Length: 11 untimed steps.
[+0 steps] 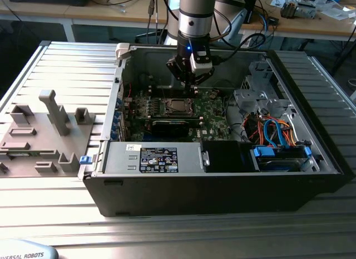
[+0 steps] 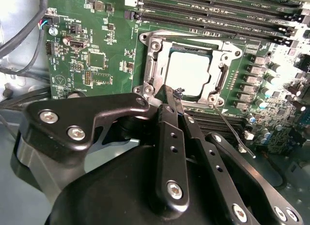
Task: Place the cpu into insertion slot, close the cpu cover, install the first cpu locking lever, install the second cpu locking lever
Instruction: 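Install the first cpu locking lever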
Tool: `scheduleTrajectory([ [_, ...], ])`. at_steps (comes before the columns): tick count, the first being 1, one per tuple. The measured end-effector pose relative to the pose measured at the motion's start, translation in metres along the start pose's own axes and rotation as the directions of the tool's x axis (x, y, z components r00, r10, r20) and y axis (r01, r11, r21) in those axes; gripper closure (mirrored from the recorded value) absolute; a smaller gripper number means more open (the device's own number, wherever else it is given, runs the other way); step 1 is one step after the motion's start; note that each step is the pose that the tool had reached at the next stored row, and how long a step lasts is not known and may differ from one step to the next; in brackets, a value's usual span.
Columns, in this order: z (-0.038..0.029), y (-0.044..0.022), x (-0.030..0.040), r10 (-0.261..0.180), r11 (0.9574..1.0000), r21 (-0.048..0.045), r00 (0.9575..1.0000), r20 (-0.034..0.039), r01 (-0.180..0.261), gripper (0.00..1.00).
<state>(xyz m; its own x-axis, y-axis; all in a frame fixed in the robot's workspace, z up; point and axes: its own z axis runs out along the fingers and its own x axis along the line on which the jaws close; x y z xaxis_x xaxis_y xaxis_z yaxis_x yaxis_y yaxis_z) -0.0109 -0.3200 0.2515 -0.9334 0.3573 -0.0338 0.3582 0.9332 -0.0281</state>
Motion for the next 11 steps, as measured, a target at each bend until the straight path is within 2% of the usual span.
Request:
scheduleTrajectory([
  [11,0.0000,0.0000,0.0000,-0.021,0.9998,-0.0007,0.9998,0.0006,0.021,0.89],
])
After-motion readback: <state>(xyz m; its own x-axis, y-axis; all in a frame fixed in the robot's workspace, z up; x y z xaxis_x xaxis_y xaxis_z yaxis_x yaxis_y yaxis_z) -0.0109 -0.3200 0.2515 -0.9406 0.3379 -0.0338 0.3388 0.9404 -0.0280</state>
